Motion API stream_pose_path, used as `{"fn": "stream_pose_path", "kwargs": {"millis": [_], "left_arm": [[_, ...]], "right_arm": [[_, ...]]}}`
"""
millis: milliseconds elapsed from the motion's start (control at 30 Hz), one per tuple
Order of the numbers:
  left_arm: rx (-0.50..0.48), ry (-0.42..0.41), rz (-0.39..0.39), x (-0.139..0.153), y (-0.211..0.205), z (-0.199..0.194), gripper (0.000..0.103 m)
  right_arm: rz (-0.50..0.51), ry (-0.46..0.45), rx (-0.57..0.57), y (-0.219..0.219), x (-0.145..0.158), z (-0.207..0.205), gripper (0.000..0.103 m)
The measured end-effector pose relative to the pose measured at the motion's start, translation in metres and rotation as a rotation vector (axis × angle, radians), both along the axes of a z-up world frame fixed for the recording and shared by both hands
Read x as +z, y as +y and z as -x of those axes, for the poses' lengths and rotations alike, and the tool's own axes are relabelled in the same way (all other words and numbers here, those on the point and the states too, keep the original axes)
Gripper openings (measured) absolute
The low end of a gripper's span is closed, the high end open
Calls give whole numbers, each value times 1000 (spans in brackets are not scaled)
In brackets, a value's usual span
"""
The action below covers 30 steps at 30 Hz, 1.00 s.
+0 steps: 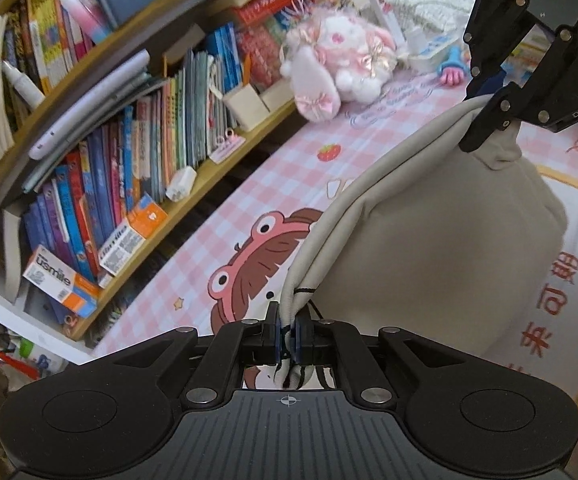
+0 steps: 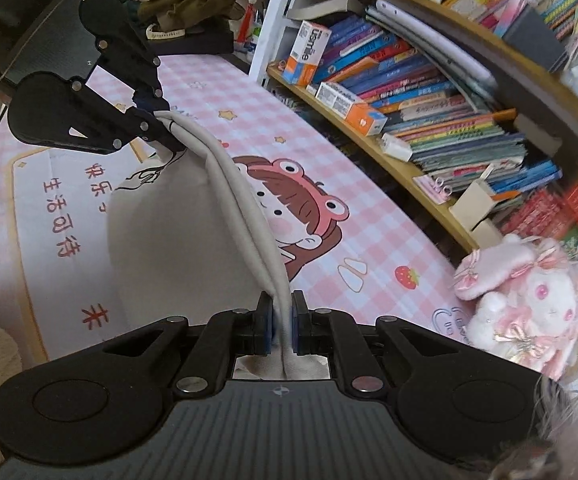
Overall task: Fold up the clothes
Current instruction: 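Lift the held shirt with both grippers and fold it over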
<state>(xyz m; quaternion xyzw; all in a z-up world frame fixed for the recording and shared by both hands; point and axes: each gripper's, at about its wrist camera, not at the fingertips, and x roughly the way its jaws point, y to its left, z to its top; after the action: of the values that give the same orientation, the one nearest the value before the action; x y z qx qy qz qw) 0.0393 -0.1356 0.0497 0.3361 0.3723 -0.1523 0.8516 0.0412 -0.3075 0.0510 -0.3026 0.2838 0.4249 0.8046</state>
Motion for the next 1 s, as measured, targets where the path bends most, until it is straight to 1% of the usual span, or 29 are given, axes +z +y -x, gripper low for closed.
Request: {"fn": "stream_pose_path", "kwargs": {"millis": [67,133,167,200,233,267,300,333,367,433,467,500,533,567,600,633,667,733,767,833,900,967,1000], "left_arm": [[-1,19,-14,-6,-1,-9,8],[8,34,-21,-15,-3,-19,14],[17,46,-17,-20,-3,-26,14],[35,50,-25,-26,-1,-32,19],[54,54,-35,-32,1,-38,31],[73,57,-45,-38,3,-44,38],[101,48,-62,-43,7,-48,53],[130,37,-80,-48,12,-52,62],[159,26,-98,-53,17,-56,63],[237,31,-73,-56,33,-60,63],[279,32,-43,-54,43,-58,63],[317,34,6,-50,53,-55,62],[351,42,94,-44,63,-50,61],[383,51,188,-38,73,-45,60],[410,70,300,-33,83,-40,58],[433,91,399,-32,91,-34,50],[455,113,494,-31,97,-29,47],[477,153,584,-37,101,-21,36],[488,172,626,-41,103,-18,34],[496,200,661,-49,105,-13,33],[495,215,714,-53,110,-13,33],[492,232,777,-57,117,-14,30],[491,243,808,-58,120,-14,23]], "right_arm": [[-6,24,1,0,-6,-11,8],[-10,53,-1,0,-13,-22,8],[-12,69,-4,0,-17,-29,8],[-14,86,-7,0,-22,-35,8],[-16,103,-10,0,-26,-42,9],[-19,116,-25,1,-32,-49,10],[-23,127,-44,2,-38,-56,13],[-26,139,-62,3,-44,-64,20],[-41,154,-93,2,-51,-71,22],[-84,196,-163,1,-63,-85,23],[-114,211,-208,-3,-68,-90,26],[-146,222,-255,-6,-73,-94,30],[-189,240,-311,-13,-74,-98,38],[-236,259,-369,-20,-75,-101,39],[-285,282,-430,-28,-75,-102,38],[-334,307,-491,-37,-75,-103,38],[-383,338,-557,-46,-74,-102,38],[-491,430,-655,-65,-75,-95,38],[-541,479,-690,-73,-75,-89,38],[-612,561,-722,-83,-76,-73,38],[-630,604,-724,-81,-76,-55,38],[-616,613,-728,-74,-74,-40,37],[-606,608,-753,-71,-76,-37,30]]}}
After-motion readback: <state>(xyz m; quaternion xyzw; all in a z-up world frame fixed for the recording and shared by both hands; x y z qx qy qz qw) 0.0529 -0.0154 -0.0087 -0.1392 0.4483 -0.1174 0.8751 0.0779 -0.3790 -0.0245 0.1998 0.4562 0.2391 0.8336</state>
